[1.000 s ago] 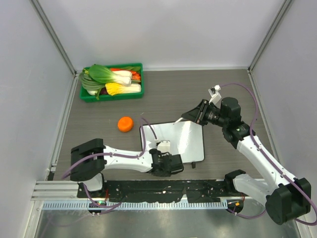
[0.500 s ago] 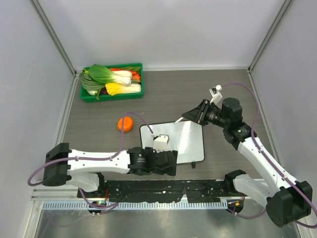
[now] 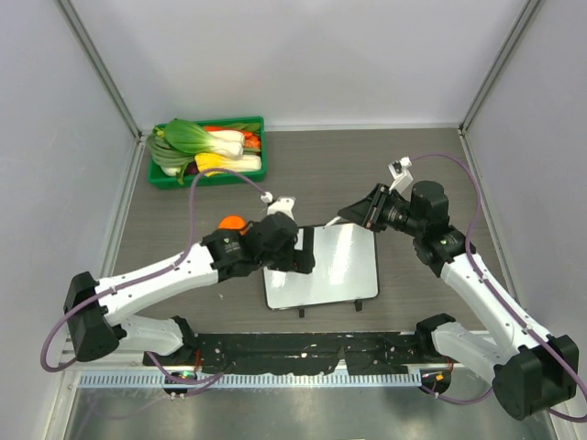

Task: Write a sentence on the whiteboard
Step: Hold the whiteboard at the center of the board.

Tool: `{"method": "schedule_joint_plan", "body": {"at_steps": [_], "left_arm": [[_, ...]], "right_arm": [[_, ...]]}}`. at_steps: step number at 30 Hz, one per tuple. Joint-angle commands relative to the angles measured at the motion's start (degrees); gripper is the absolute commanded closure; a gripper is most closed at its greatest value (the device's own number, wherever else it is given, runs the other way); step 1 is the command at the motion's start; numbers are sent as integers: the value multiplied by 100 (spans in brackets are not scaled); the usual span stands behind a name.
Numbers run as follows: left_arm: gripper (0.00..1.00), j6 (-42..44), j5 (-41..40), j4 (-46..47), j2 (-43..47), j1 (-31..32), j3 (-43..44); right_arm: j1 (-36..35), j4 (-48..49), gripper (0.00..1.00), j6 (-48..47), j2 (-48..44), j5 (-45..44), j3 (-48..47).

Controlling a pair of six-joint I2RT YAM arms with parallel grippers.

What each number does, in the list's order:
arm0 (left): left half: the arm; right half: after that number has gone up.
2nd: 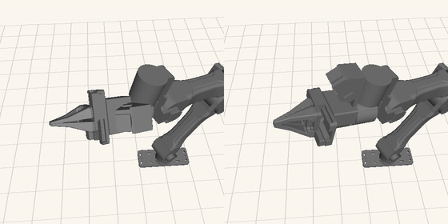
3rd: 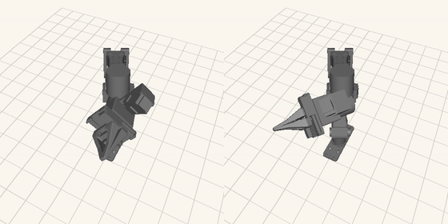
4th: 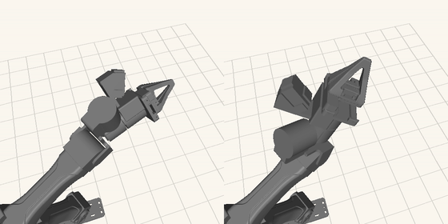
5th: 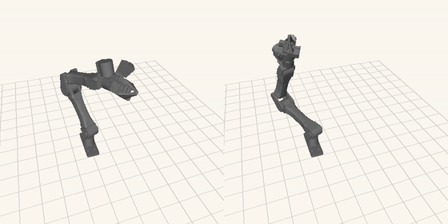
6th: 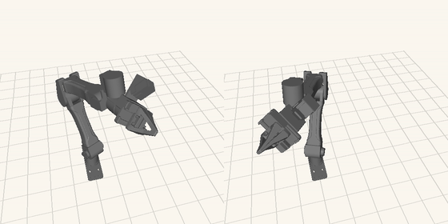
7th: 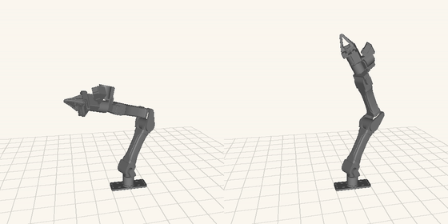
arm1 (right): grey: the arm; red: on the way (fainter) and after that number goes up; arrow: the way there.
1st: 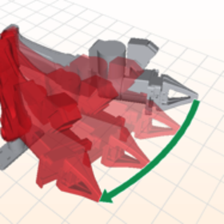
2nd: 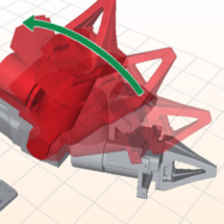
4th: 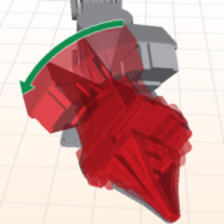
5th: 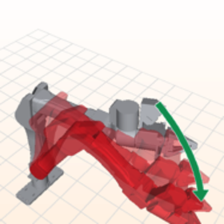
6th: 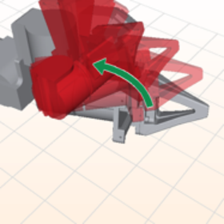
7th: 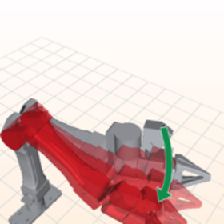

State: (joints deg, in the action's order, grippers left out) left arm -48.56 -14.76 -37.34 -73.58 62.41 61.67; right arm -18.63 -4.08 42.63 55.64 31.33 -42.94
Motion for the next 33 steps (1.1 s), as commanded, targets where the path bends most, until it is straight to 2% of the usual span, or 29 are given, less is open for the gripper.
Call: {"method": "schedule_joint_plan", "body": {"at_steps": [1,8,14,16,21,24,29,33], "left_arm": [[0,969,579,78,449,-641,512],[0,1410,1449,-10,1143,-2003,417],[0,1436,2916,-106,1715,-3453,-207],[0,1437,3372,-194,1934,-4155,-418],[0,1419,4375,-45,2287,-5229,-998],[0,1349,4763,-10,2287,-5538,-1200],[0,1287,4579,78,2445,-5573,-1350],[0,1182,4719,498,2612,-5565,-1648]], "right_arm": [[18,56,99,-132,-105,-101,-320],[18,-111,100,-247,-27,-101,-399],[18,-277,99,-431,17,-83,-619],[18,-374,99,-484,9,-127,-672],[18,-497,99,-589,-79,-189,-707],[18,-524,99,-607,-106,-198,-707],[18,-559,99,-625,-44,-127,-707],[9,-594,99,-668,-53,-57,-698]]}}
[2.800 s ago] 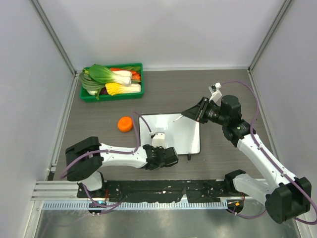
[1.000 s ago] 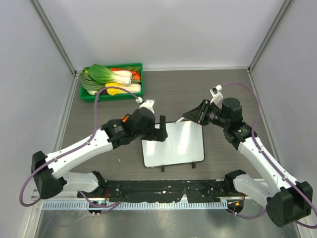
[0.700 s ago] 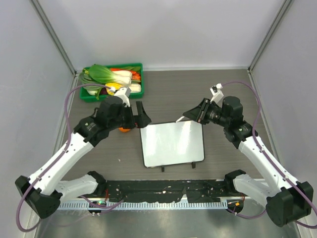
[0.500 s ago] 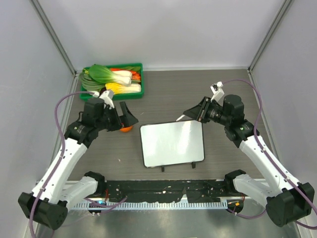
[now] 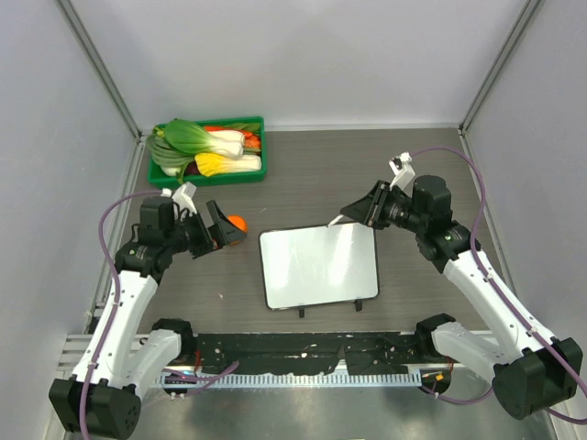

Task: Write a sentence on the whiteboard
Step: Hold the whiteboard at the center of the board.

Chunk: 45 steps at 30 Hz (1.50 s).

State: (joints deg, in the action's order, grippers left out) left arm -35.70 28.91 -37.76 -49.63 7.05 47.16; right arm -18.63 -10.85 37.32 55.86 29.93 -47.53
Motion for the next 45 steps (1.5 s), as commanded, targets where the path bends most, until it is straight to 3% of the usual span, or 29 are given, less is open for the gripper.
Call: {"method": "schedule_joint_plan", "body": {"at_steps": [1,8,16,22,30,38,45], "left_arm": [[0,-95,448,707,243,-37,-311],[0,-436,1151,2243,673,-37,-1462],[0,-464,459,2984,770,-28,-1929],[0,-929,624,4433,551,-28,-2491],[0,-956,870,4330,269,-28,-2642],[0,-859,634,3846,717,-11,-2588],[0,-1053,862,4179,674,42,-2773]], "right_arm": [[18,83,99,-129,-83,74,-222],[18,48,99,-304,-408,4,24],[18,162,99,-419,-795,-49,446],[18,400,99,-392,-918,-49,578],[9,391,99,-401,-1138,-145,806],[9,330,99,-427,-1261,-58,982],[9,329,99,-533,-1384,-75,991]]}}
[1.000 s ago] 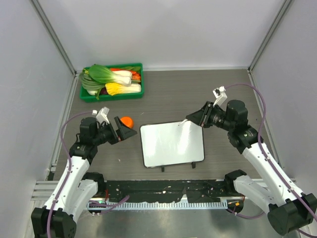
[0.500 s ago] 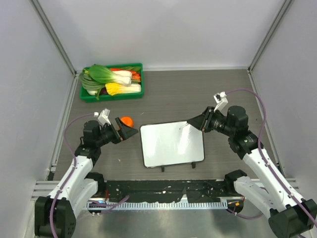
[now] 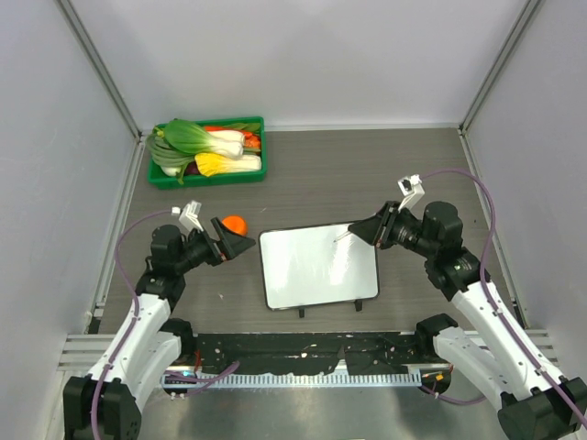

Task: Write a sentence on the whiteboard
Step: Hold the whiteboard at the center of the board.

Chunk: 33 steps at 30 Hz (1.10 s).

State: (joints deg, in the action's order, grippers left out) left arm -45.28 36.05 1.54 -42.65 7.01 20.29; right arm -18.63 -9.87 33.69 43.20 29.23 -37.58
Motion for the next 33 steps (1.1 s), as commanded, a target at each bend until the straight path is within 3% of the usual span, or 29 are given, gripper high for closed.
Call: {"method": "schedule_joint_plan", "body": {"at_steps": [1,17,25,33], "left_arm": [[0,-121,148,355,-50,55,-122],[0,-192,341,645,-129,125,-175],[0,-605,490,1506,-226,161,-693],[0,-526,429,1384,-120,196,-711]], "right_arm": [[9,274,99,-161,-119,-5,23],[9,530,99,-161,-13,91,278],[9,521,99,-91,-84,56,286],[9,688,99,41,-66,135,392]]}}
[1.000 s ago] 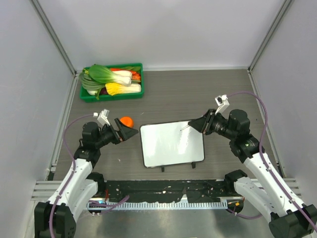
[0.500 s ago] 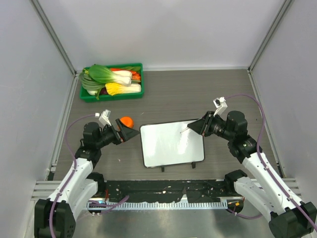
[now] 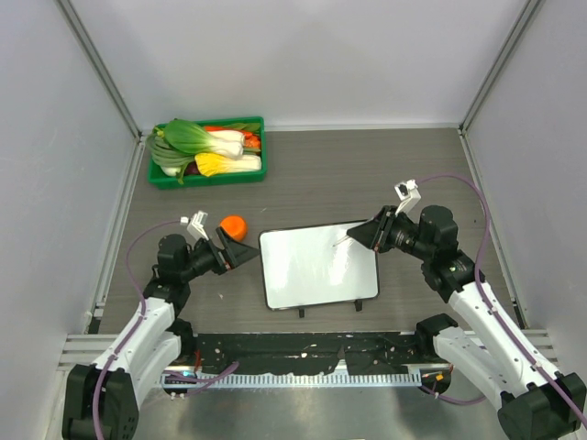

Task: Write a sentence on the whiteboard
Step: Hold the whiteboard at the center of the board.

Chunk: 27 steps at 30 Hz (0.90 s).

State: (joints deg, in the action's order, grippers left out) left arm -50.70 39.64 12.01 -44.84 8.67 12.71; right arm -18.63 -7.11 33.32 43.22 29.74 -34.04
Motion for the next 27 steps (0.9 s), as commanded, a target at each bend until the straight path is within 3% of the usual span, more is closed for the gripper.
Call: {"method": "schedule_joint_plan", "body": {"at_steps": [1,19,23,27], "left_arm": [[0,25,70,285,90,30,73],[0,306,-96,109,-341,232,135],[0,324,-123,-15,-341,276,144],[0,420,-211,-137,-341,320,162]], "right_arm": [[9,430,99,104,-68,111,38],[-246,246,99,-71,-33,-275,-164],[-824,79,99,-220,72,-758,-348],[-1702,-53,99,-422,274,-1828,-542]]}}
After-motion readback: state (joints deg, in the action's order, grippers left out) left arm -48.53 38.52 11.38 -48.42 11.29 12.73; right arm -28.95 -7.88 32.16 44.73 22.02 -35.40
